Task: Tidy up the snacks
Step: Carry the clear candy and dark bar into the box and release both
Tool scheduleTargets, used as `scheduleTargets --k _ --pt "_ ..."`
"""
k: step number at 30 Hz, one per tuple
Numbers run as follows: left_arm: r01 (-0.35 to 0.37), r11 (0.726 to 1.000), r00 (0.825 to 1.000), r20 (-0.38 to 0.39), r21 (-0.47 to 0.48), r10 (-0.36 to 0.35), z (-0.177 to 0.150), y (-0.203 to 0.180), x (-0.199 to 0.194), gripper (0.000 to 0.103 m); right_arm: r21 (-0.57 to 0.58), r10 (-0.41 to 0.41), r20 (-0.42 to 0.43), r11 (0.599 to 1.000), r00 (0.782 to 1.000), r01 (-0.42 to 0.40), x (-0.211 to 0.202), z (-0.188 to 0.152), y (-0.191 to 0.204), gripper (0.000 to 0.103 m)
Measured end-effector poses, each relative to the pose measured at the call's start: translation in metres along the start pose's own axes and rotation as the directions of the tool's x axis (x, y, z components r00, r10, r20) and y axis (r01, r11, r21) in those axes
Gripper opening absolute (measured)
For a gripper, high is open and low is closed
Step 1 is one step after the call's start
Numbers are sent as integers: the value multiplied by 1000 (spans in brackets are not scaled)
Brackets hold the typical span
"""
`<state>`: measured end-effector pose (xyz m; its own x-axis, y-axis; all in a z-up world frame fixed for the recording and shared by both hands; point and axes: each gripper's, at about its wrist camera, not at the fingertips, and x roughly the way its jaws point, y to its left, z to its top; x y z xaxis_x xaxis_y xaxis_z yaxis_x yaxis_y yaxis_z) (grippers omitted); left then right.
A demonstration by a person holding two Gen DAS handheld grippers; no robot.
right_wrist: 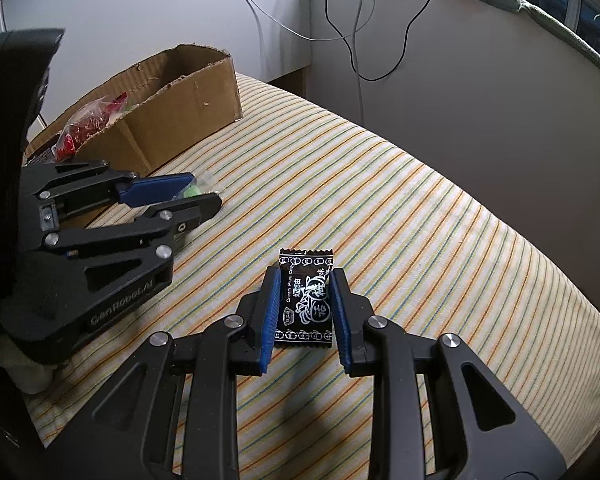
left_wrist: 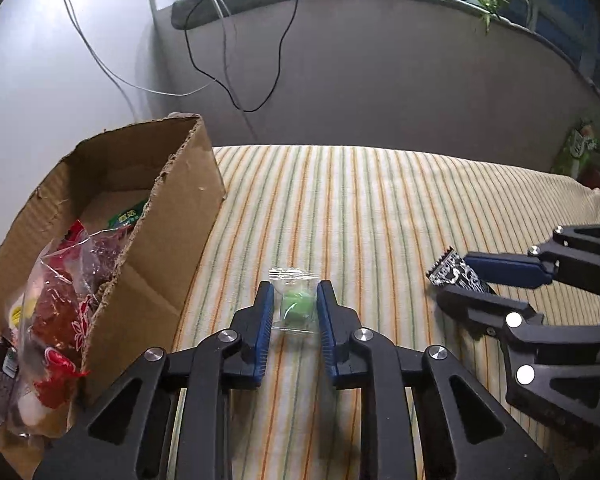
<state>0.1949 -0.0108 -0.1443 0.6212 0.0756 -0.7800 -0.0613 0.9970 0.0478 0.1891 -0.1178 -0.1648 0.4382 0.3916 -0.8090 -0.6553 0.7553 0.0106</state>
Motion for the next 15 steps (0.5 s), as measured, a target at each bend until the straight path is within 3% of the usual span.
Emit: scheduleTargets --k 7,15 --pt "55 998 998 10 -1 -55 -19 3 -26 20 16 -24 13 1000 1000 24 -7 2 2 25" --pt "118 993 989 88 -22 -115 -23 18 -67 20 16 -48 44 999 998 48 -39 10 17 25"
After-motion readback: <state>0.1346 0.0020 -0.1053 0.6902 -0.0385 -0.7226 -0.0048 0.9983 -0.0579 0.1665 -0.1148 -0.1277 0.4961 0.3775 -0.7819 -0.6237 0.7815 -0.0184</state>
